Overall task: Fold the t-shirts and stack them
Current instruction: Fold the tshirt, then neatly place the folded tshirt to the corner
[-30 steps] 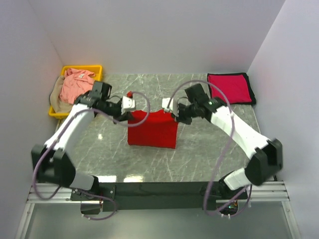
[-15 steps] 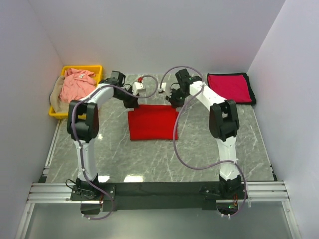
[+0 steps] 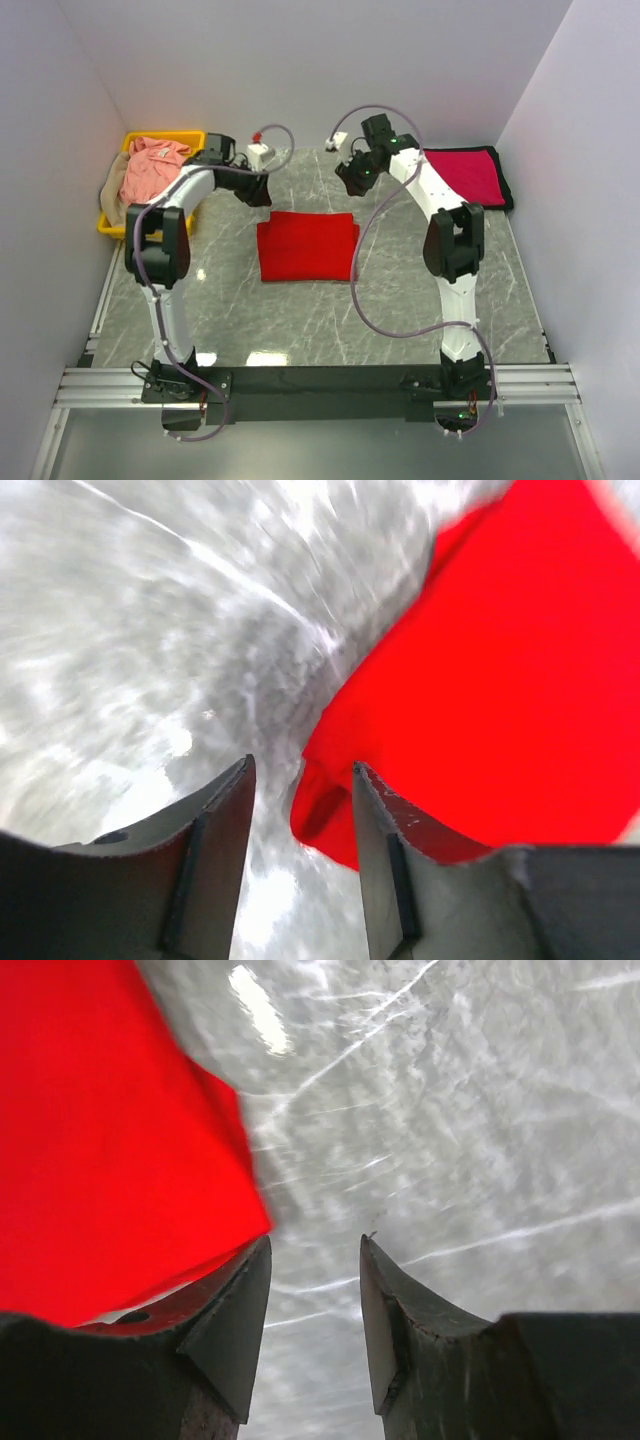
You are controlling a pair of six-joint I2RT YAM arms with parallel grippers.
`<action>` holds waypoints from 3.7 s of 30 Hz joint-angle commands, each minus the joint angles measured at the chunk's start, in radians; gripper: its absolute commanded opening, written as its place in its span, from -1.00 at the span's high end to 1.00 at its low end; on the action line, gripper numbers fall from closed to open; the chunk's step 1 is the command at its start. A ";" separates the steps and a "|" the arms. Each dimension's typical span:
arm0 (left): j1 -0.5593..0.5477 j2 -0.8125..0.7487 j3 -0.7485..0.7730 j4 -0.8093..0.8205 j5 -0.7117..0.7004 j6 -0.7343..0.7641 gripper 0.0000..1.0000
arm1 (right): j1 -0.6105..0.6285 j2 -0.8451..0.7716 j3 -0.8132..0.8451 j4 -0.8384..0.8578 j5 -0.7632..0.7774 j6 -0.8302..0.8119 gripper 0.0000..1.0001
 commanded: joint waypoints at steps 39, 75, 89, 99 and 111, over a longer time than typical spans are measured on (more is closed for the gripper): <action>-0.007 -0.338 -0.660 0.512 0.410 -0.904 0.15 | 0.057 -0.324 -0.612 0.271 -0.532 0.826 0.10; -0.529 -0.407 -0.442 0.332 -0.431 -0.146 -0.08 | -0.275 -0.435 -0.780 0.363 -0.329 1.048 -0.10; -0.776 -0.221 -0.445 0.445 -0.537 0.037 -0.09 | -0.301 -0.329 -0.803 0.403 -0.381 1.182 -0.14; -0.776 -0.106 -0.450 0.497 -0.555 0.027 0.17 | -0.307 -0.332 -0.869 0.452 -0.414 1.205 -0.14; -0.663 -0.227 -0.435 0.478 -0.277 -0.114 0.99 | -0.275 -0.337 -1.031 0.724 -0.463 1.434 -0.43</action>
